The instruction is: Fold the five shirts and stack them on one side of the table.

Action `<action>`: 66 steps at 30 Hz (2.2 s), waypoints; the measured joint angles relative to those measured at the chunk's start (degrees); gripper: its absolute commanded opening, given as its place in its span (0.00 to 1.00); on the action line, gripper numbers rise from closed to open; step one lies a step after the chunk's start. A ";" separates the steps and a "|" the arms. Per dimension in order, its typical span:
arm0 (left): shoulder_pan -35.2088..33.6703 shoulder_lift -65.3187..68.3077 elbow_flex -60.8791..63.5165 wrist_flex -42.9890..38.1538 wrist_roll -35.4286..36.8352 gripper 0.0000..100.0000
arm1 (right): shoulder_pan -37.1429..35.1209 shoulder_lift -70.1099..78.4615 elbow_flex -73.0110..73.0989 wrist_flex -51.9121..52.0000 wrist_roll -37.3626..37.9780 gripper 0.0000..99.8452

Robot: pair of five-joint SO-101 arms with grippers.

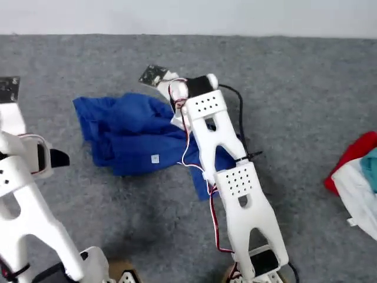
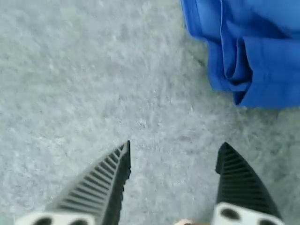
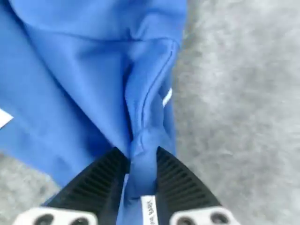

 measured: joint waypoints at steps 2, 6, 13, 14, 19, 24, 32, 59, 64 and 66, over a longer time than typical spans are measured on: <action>0.00 0.00 1.76 0.00 0.00 0.28 | 0.26 -0.18 -4.04 0.70 0.00 0.01; 0.00 0.00 2.64 0.00 0.00 0.28 | 2.02 -5.19 -3.69 0.70 0.00 0.01; 0.00 0.00 2.64 -0.44 0.00 0.28 | -0.35 -32.79 26.29 0.70 0.35 0.01; 0.00 0.00 2.64 -0.44 0.00 0.28 | -1.93 -37.98 33.41 0.70 1.41 0.01; 2.11 0.00 2.64 -0.44 0.00 0.28 | -10.55 -66.37 72.70 0.70 9.14 0.01; 4.66 0.00 2.64 -0.62 0.00 0.28 | -11.25 -93.45 104.35 0.70 10.37 0.01; 8.70 0.00 2.64 -0.79 0.00 0.28 | -1.85 -125.71 110.86 0.70 8.62 0.01; 28.04 10.81 18.29 -15.82 1.32 0.28 | 20.13 -141.80 110.07 -0.26 0.09 0.29; 25.05 27.34 11.69 -16.88 2.90 0.19 | 20.31 -141.98 105.41 -0.62 -2.20 0.29; 23.65 33.41 5.19 -16.70 3.78 0.19 | 20.31 -142.42 103.82 -0.53 -1.76 0.29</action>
